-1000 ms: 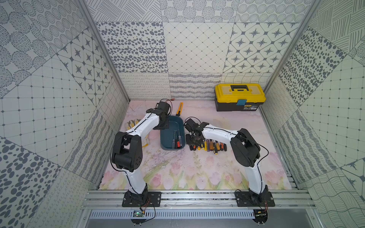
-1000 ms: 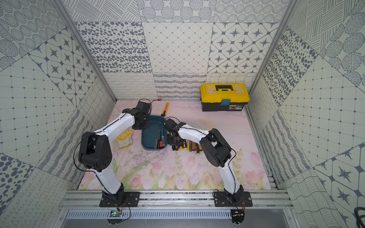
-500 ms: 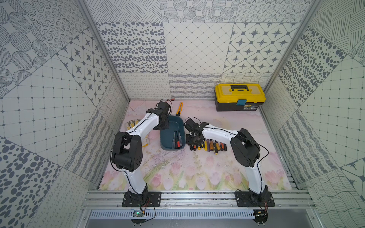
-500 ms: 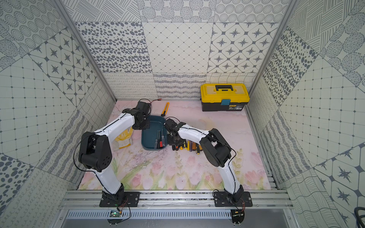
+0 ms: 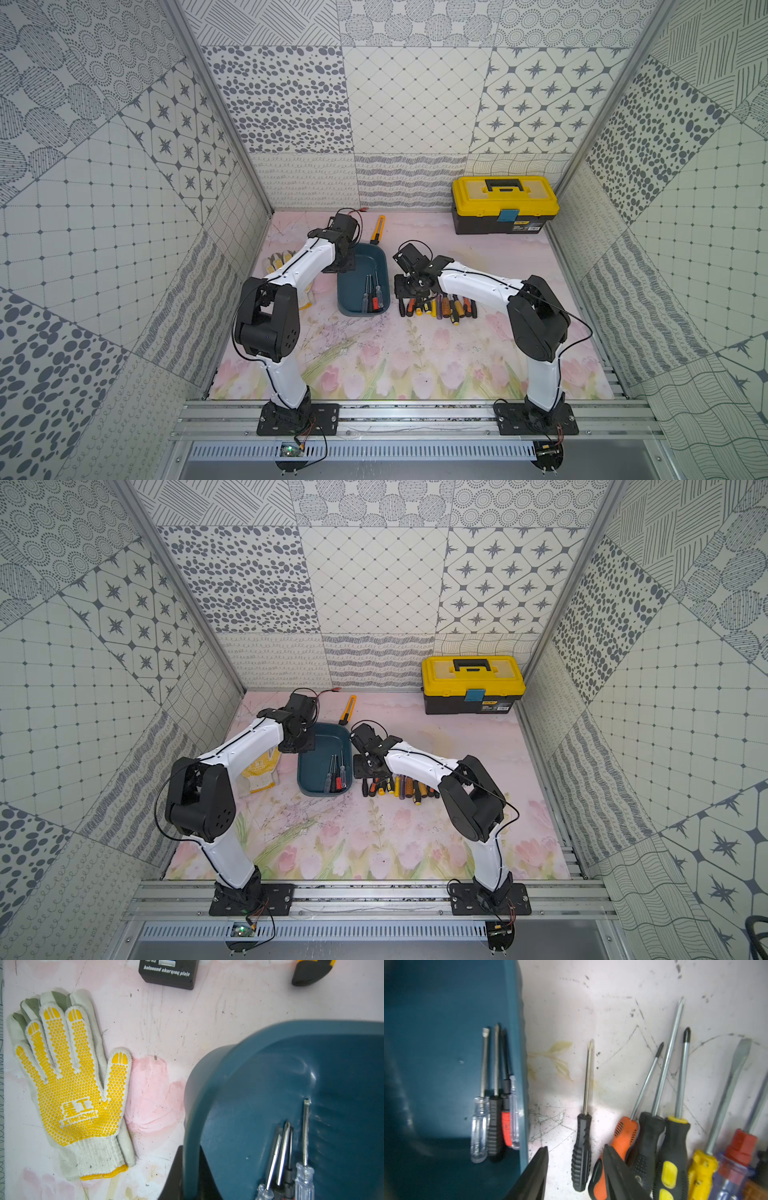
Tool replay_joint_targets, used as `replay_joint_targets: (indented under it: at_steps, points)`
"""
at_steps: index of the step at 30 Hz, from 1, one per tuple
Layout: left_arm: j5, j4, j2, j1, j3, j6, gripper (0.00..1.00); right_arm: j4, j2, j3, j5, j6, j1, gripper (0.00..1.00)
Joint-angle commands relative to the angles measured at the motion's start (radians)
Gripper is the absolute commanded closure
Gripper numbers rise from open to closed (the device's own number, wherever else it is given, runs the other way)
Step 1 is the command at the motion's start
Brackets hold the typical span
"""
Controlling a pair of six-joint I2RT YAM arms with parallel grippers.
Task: Take out the screwdriver from the storage box
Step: Place the screwdriver at the center of the board.
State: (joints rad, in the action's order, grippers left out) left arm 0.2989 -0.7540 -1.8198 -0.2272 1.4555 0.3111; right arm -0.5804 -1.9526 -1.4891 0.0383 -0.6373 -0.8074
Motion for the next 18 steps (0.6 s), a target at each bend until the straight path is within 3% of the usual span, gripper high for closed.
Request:
replay_joint_targets:
  at_steps: [1, 11, 18]
  points:
    - [0.019, -0.031, 0.024, 0.012, 0.017, 0.002, 1.00, 0.068, 0.029, 0.003, -0.019, 0.031, -0.006, 0.54]
    - [0.028, -0.040, 0.037, 0.045, 0.021, 0.014, 1.00, 0.077, -0.062, -0.036, -0.091, 0.012, -0.020, 0.93]
    - [-0.007, -0.038, 0.036, 0.048, 0.021, 0.018, 1.00, 0.075, -0.144, -0.063, -0.137, -0.023, -0.022, 1.00]
